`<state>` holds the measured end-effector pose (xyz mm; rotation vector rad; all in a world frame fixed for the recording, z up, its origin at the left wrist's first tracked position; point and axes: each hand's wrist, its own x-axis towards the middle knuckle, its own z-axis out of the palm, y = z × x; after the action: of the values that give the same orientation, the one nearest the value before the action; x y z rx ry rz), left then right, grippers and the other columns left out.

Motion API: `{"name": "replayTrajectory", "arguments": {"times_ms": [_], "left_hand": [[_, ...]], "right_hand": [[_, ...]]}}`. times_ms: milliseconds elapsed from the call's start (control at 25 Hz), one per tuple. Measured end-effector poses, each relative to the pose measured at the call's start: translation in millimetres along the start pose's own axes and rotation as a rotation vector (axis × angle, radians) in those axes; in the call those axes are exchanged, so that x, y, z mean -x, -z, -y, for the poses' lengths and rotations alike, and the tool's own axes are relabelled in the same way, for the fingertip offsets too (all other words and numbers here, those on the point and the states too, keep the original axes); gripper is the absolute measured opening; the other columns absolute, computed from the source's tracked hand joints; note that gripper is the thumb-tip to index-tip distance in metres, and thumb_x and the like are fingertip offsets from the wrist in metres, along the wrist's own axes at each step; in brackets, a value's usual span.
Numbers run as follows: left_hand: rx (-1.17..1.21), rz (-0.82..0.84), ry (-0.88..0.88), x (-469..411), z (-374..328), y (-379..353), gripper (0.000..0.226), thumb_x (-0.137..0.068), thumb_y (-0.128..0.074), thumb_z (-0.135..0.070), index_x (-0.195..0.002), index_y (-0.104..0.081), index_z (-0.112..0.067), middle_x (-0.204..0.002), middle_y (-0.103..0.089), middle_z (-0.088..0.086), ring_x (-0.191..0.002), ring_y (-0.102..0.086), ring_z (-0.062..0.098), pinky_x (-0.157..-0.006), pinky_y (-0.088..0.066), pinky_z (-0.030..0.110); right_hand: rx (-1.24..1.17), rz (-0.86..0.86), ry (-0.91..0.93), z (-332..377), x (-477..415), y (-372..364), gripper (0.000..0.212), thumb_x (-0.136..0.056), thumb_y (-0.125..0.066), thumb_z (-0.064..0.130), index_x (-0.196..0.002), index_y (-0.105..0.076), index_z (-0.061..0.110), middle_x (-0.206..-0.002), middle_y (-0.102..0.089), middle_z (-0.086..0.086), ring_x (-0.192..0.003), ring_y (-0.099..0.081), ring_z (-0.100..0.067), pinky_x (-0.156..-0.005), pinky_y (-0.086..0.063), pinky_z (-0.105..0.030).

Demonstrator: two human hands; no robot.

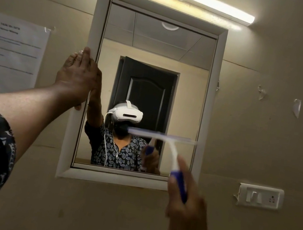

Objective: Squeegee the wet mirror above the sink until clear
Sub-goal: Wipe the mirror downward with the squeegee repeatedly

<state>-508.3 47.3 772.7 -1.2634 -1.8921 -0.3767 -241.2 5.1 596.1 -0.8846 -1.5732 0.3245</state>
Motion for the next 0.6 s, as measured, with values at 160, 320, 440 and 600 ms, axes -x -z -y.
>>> {"name": "replayTrajectory", "arguments": {"times_ms": [160,320,440,600], "left_hand": [[0.044,-0.012,0.001,-2,1,-1,0.136,-0.053,-0.091,-0.020,-0.149,0.003,-0.001,-0.156,0.015,0.021,-0.147,0.006,0.033,-0.119,0.002,0.038],[0.058,-0.027,0.001,-4,0,-3,0.131,-0.055,-0.090,-0.015,-0.150,0.000,-0.003,-0.157,0.014,0.020,-0.147,0.006,0.032,-0.119,0.001,0.037],[0.061,-0.043,-0.001,-5,0,-4,0.128,-0.057,-0.088,-0.013,-0.150,0.000,-0.004,-0.157,0.014,0.020,-0.147,0.006,0.032,-0.119,0.001,0.037],[0.075,-0.051,-0.002,-6,1,-6,0.127,-0.059,-0.087,-0.012,-0.150,0.000,-0.004,-0.157,0.015,0.020,-0.147,0.008,0.032,-0.119,0.003,0.037]], "right_hand": [[-0.037,-0.062,0.272,68,-88,5,0.045,-0.097,-0.041,0.026,-0.140,-0.031,0.032,-0.080,-0.050,0.007,-0.049,-0.055,0.000,-0.039,-0.041,-0.010],[-0.066,-0.142,0.386,128,-167,-14,0.047,-0.097,-0.043,0.019,-0.142,-0.031,0.021,-0.105,-0.055,0.007,-0.054,-0.055,-0.002,-0.043,-0.042,-0.011],[-0.041,-0.200,0.434,153,-205,-32,0.047,-0.096,-0.044,0.022,-0.142,-0.034,0.019,-0.130,-0.054,-0.003,-0.085,-0.056,-0.004,-0.066,-0.048,-0.015],[-0.113,-0.243,0.432,172,-224,-57,0.047,-0.095,-0.046,0.022,-0.140,-0.035,0.019,-0.123,-0.060,-0.005,-0.092,-0.058,-0.013,-0.072,-0.053,-0.025]]}}
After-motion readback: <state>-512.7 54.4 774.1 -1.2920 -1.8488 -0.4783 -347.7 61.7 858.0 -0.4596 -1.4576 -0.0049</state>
